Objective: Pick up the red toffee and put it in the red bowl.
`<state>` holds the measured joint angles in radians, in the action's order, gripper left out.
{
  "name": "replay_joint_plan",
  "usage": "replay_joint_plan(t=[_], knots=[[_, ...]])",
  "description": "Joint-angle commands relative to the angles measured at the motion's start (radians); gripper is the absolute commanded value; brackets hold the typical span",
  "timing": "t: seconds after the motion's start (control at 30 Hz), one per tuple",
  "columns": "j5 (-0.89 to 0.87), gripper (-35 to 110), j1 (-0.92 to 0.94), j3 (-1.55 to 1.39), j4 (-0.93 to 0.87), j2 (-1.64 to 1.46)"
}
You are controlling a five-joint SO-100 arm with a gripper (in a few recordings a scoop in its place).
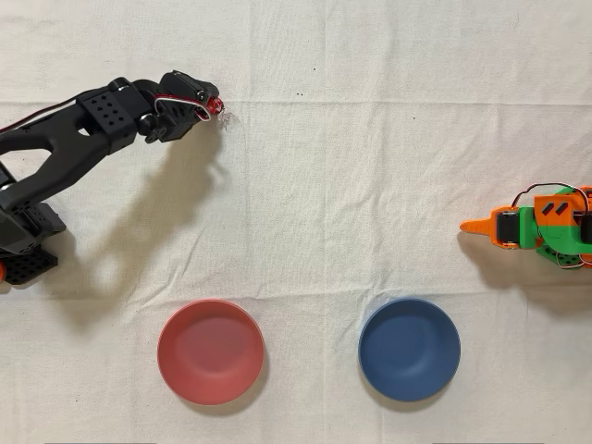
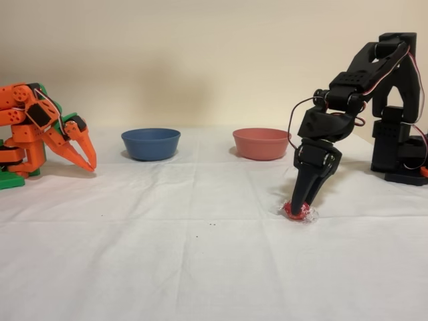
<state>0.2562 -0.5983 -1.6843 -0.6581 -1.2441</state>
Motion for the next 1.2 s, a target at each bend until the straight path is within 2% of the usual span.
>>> replay_joint_plan(t=[0.0,0.57,1.17], knots=[[0.011,8,-0.006,-0.018,-0.012,-0.115],[0.037,9,0.11,-0.193,-0.175,-0.588],[0.21,10,0.56,-0.242,-0.222,-0.827]])
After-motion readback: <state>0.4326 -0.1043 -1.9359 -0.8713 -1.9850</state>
